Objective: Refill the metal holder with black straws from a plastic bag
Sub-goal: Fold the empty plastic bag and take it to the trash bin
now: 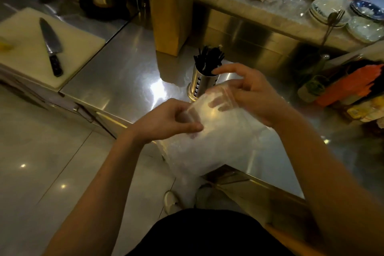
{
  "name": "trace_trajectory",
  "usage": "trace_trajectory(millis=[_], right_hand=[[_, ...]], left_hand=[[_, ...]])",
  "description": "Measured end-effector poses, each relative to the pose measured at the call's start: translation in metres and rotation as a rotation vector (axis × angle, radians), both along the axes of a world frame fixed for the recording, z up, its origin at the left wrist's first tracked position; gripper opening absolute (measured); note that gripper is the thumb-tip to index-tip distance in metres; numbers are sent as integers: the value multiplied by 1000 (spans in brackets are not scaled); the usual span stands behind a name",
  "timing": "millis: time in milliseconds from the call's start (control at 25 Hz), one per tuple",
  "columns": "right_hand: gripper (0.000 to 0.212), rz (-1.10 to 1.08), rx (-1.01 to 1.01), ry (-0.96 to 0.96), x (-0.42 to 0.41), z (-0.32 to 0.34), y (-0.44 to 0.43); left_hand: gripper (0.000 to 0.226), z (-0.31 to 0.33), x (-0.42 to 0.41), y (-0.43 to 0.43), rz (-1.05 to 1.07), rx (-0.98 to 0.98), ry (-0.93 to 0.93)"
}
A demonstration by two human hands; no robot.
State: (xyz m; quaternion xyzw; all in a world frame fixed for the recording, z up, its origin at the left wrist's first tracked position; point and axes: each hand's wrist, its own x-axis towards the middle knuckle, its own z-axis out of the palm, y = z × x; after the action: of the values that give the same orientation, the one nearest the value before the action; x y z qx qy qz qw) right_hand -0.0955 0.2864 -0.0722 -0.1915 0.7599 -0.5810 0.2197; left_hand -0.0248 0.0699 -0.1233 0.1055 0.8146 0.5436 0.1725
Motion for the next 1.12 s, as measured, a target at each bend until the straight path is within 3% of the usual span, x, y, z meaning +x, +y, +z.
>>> trace_trajectory(millis=[40,120,200,240,400,560,760,960,1120], right_hand=[[30,-60,-72,-115,0,-4,2],[61,-76,-163,-364,2,-19,13],[92,51,-269,-571,14,-38,18],[94,99,-285,-605,21,-47,18],[56,71,-101,-477,40,-61,-6],[31,110,-37,-410,25,-48,-4],[26,373,-20,-407,6,-43,28],[23,522,-117,-461,-1,-49,49],[47,606,-93,-448,2,-51,50]], left_hand=[[13,-3,8,-3,76,94,0],[21,-10,26,-7,295,213,6],[23,-17,42,-4,544,280,16],[21,-20,47,0,644,300,19],[16,-25,66,24,919,379,15],[13,-17,84,41,952,445,-54],[34,-8,110,63,852,571,-83],[29,-8,131,102,911,529,-10],[55,1,149,124,992,466,-4]])
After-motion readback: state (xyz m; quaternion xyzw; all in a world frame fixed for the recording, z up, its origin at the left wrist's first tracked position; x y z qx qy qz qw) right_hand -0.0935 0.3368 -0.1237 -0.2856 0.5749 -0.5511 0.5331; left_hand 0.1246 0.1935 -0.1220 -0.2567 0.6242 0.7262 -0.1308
